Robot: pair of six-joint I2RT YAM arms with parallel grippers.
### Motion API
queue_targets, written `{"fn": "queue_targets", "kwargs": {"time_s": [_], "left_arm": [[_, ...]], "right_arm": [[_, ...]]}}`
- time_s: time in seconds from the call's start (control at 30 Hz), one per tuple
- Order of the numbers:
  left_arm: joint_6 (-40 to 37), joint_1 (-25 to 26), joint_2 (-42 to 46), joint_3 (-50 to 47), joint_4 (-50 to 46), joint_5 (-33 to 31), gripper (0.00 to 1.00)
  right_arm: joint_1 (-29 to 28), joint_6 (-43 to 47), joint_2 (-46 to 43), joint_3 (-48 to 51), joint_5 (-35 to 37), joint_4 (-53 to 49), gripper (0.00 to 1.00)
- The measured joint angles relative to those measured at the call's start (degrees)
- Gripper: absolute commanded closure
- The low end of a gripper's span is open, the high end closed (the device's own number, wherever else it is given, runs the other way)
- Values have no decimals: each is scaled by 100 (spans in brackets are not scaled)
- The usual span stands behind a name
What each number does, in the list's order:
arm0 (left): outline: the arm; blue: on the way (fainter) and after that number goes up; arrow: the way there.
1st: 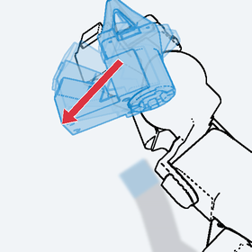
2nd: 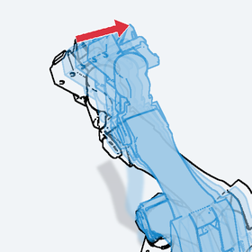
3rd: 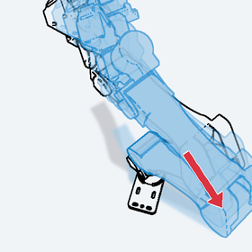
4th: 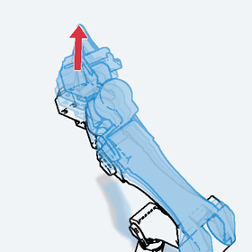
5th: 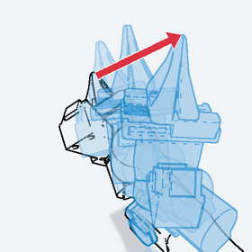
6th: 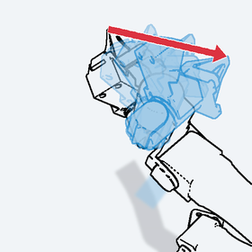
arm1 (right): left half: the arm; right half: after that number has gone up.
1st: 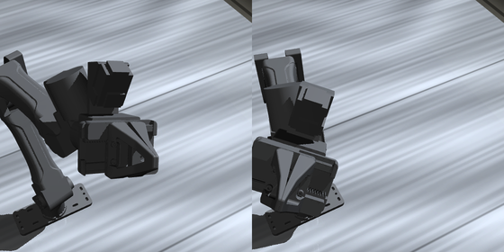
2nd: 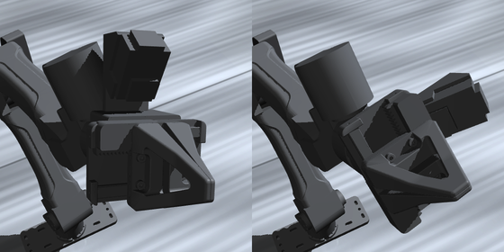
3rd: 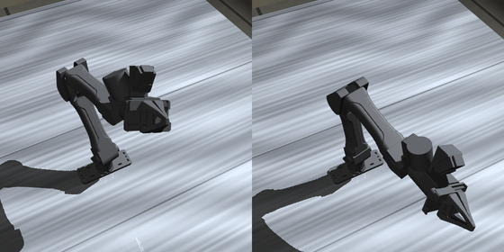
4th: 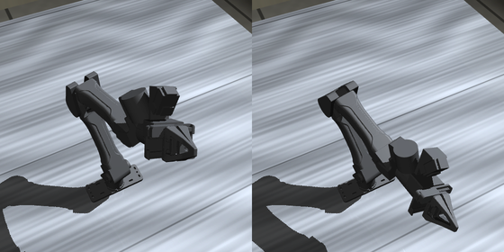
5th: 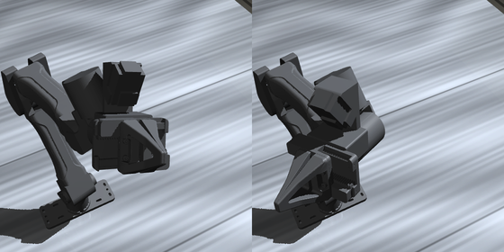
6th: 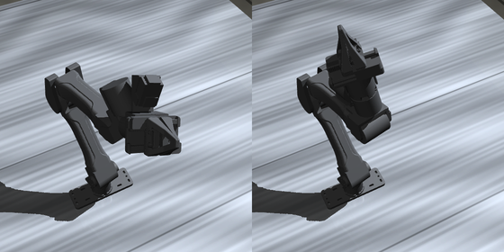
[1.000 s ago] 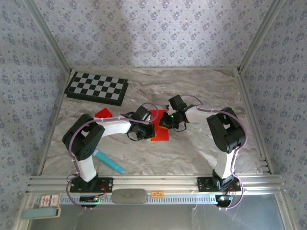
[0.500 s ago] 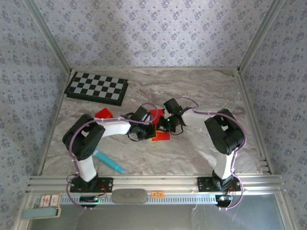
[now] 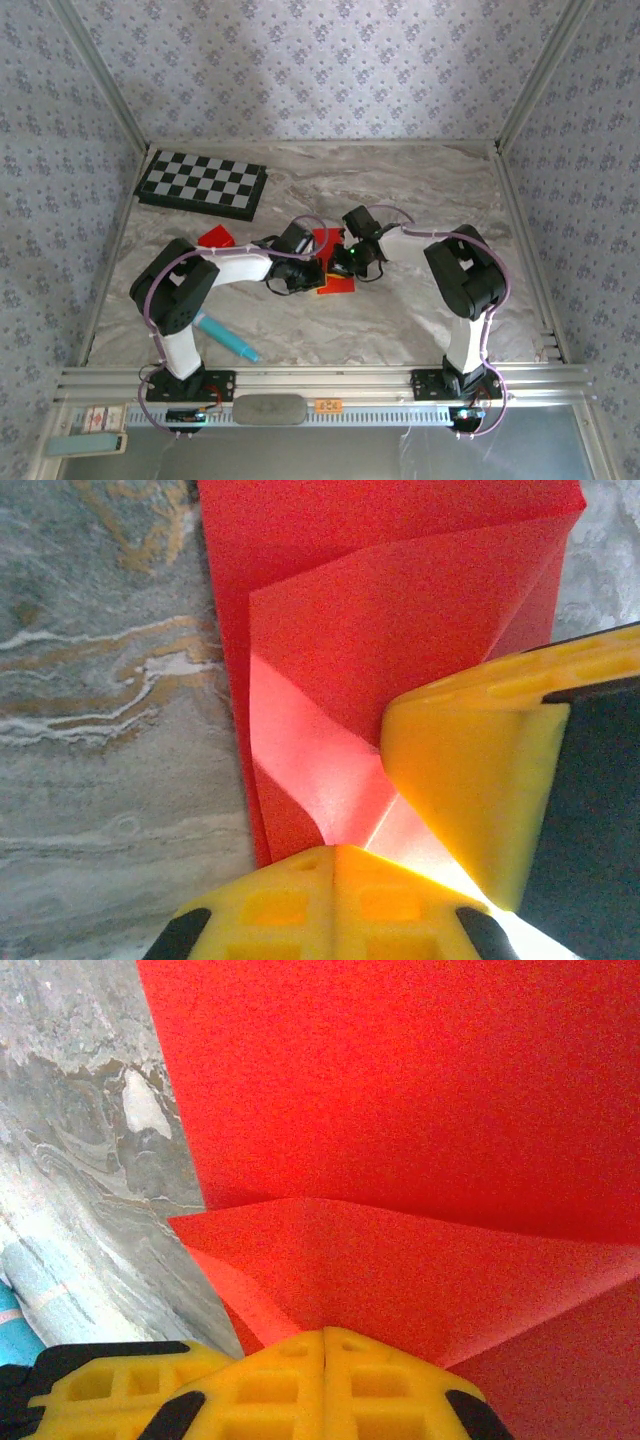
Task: Fold a paper plane with a square sheet of paper (pick it up from the middle)
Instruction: Fold the triangle a second time at the center of the table.
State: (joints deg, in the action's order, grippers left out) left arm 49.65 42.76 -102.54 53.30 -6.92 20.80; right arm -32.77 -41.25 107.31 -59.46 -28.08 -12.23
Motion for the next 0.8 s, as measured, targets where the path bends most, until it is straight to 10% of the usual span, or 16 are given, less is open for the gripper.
{"fn": "queue_targets", "kwargs": {"time_s": [0.8], "left_arm": [[120, 0, -76, 131, -70, -20, 100]], "right_arm": [[1499, 555, -608, 234, 374, 297, 100]]}}
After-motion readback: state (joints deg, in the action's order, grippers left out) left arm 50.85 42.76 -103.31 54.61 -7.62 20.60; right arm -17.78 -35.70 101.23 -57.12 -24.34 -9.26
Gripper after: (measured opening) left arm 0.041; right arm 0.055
